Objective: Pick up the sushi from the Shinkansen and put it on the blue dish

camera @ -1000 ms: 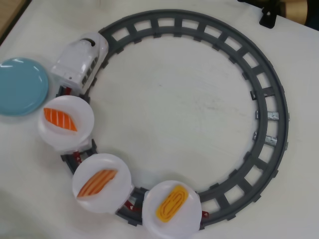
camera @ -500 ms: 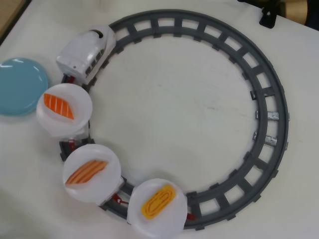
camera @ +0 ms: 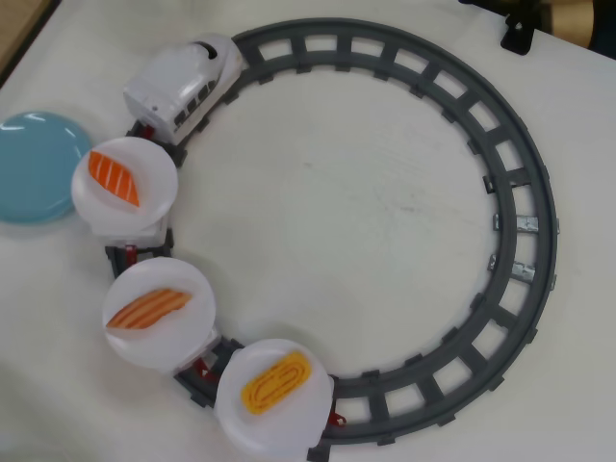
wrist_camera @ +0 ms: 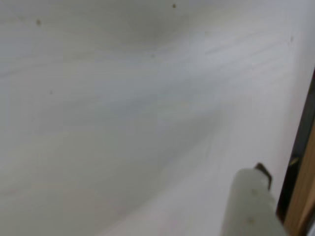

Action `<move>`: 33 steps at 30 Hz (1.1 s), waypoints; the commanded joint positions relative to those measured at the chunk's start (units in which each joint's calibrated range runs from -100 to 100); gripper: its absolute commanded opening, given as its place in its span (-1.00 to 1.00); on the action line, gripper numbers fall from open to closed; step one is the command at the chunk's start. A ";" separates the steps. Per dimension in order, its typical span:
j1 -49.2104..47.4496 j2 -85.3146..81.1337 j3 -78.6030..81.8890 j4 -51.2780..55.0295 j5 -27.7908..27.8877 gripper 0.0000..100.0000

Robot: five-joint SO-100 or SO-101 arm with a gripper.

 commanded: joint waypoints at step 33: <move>44.02 81.50 -90.36 26.99 10.52 -0.70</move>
